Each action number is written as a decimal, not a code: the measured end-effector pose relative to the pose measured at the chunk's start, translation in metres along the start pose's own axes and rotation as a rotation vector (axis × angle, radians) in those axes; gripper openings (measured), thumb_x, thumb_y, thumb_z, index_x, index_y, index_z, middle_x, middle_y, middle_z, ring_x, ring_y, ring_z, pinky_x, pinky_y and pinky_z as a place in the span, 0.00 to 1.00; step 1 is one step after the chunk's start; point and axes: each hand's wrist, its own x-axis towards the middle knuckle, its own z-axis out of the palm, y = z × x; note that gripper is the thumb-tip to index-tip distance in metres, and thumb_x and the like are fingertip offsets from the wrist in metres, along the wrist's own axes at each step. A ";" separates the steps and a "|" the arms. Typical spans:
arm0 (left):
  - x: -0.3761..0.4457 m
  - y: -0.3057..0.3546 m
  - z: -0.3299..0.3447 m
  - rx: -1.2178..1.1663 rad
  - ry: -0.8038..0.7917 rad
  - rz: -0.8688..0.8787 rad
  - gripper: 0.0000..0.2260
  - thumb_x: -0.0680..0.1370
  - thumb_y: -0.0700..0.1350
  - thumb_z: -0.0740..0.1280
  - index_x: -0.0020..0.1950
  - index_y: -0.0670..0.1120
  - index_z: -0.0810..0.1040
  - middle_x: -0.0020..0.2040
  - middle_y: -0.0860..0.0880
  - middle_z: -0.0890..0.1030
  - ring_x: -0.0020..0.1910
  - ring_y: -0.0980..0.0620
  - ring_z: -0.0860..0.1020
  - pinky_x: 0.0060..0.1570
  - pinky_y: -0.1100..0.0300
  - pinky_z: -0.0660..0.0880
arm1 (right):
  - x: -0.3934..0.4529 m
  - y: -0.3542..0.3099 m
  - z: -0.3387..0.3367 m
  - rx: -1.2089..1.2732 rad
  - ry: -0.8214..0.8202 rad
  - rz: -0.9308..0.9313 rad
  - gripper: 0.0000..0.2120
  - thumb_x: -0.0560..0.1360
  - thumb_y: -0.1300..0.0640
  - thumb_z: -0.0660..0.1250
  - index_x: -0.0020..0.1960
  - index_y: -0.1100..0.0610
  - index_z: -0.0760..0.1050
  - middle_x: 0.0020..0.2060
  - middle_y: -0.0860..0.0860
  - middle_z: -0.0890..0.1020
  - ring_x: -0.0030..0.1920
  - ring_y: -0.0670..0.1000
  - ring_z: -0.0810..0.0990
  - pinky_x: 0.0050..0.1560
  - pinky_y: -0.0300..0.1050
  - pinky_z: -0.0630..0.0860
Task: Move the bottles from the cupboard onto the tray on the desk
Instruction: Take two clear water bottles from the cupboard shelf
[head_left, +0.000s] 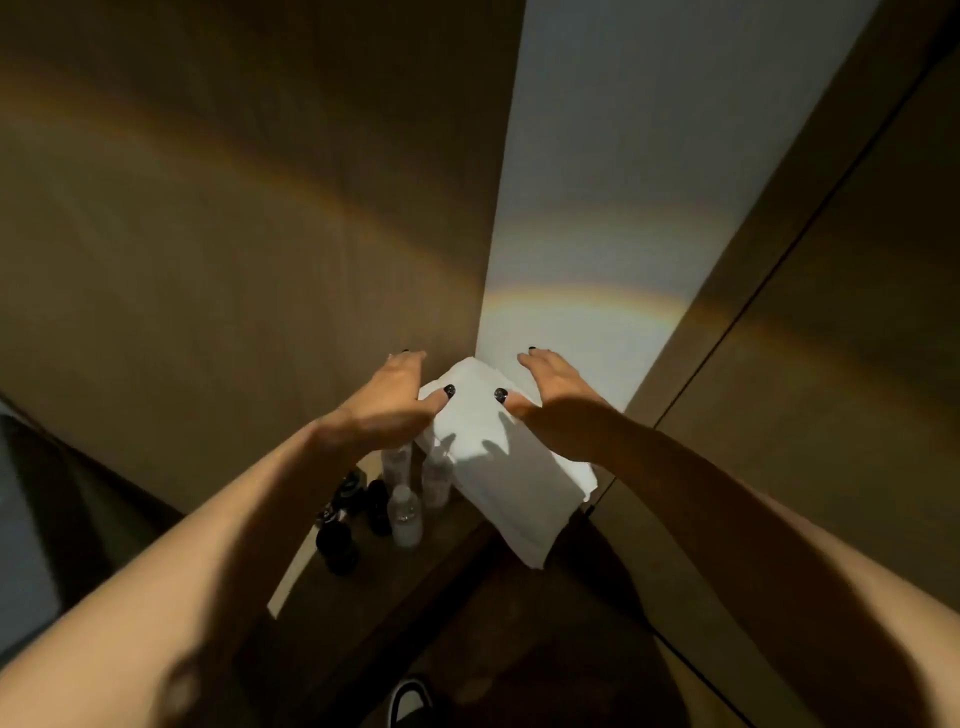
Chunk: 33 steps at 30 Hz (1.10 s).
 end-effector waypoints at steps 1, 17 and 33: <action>0.015 -0.011 0.006 -0.010 -0.002 -0.020 0.31 0.81 0.55 0.59 0.78 0.41 0.54 0.78 0.41 0.57 0.77 0.44 0.55 0.73 0.52 0.54 | 0.017 0.003 0.012 0.023 -0.017 0.010 0.31 0.81 0.44 0.56 0.78 0.58 0.53 0.78 0.54 0.54 0.78 0.53 0.52 0.75 0.47 0.51; 0.157 -0.155 0.133 -0.291 -0.067 -0.310 0.22 0.80 0.45 0.63 0.72 0.41 0.65 0.68 0.42 0.71 0.66 0.43 0.71 0.55 0.59 0.67 | 0.161 0.074 0.188 0.209 -0.296 0.176 0.33 0.80 0.45 0.60 0.79 0.53 0.50 0.78 0.52 0.55 0.75 0.54 0.59 0.70 0.46 0.60; 0.168 -0.180 0.281 -0.333 0.367 -0.476 0.29 0.81 0.42 0.61 0.79 0.43 0.52 0.79 0.43 0.51 0.77 0.44 0.53 0.71 0.57 0.55 | 0.215 0.112 0.351 0.772 0.104 0.221 0.24 0.77 0.60 0.67 0.71 0.56 0.65 0.60 0.47 0.75 0.56 0.40 0.75 0.50 0.26 0.71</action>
